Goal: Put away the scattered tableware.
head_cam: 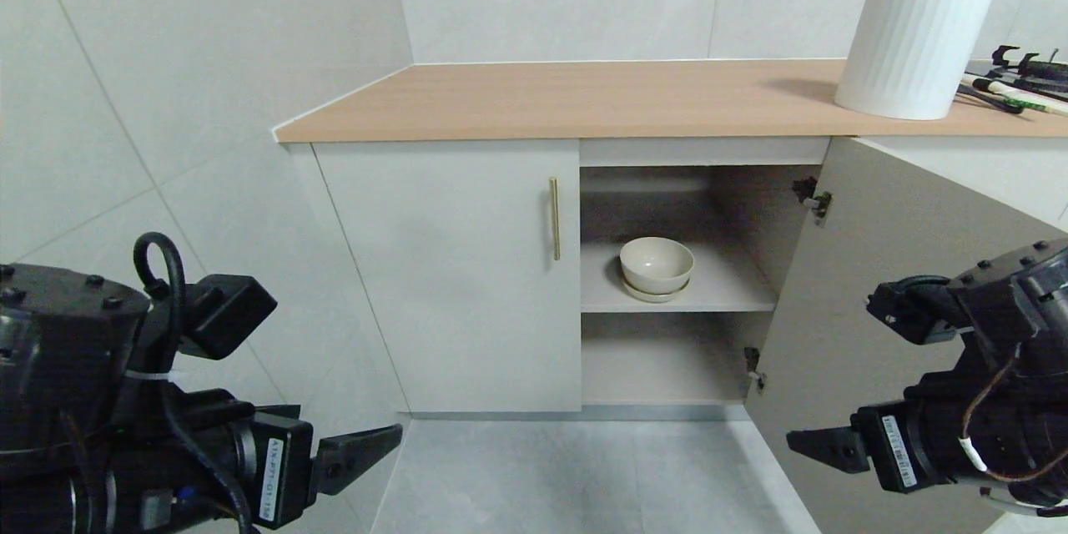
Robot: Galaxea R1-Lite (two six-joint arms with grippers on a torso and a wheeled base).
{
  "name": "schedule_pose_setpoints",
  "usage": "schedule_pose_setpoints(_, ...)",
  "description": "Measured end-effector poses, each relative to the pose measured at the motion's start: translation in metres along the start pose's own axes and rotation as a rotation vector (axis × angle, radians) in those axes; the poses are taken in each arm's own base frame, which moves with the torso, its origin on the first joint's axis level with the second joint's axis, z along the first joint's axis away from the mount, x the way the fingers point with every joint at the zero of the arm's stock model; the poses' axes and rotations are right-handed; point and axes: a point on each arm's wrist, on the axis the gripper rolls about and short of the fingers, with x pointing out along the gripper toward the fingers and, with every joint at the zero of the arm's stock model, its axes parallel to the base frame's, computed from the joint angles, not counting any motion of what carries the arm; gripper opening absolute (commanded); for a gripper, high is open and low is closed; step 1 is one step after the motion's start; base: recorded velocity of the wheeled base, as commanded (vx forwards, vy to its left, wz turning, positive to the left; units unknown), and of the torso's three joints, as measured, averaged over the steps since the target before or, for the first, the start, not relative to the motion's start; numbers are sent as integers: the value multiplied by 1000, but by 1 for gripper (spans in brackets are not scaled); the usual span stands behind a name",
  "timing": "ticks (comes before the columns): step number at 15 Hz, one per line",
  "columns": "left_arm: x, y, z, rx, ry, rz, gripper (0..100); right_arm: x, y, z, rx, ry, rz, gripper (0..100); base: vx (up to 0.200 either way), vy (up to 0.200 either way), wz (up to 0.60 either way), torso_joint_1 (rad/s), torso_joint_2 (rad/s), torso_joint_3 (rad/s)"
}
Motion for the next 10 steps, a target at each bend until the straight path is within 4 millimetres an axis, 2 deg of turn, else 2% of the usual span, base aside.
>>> schedule_pose_setpoints(5, 1, 0, -1, 5, 5, -1, 100, -38, -15, -32, -265, 187, -2, 100, 0, -200, 0, 2, 3, 3)
schedule_pose_setpoints(9, 1, 0, -1, 6, 7, -1, 100, -75, -25, -48, -357, 220, 9, 100, 0, -200, 0, 0, 4, -1)
schedule_pose_setpoints(10, 1, 0, -2, 8, 9, -2, 100, -83, -27, -50, -366, 197, 8, 100, 0, 0, 0, 0, 0, 0)
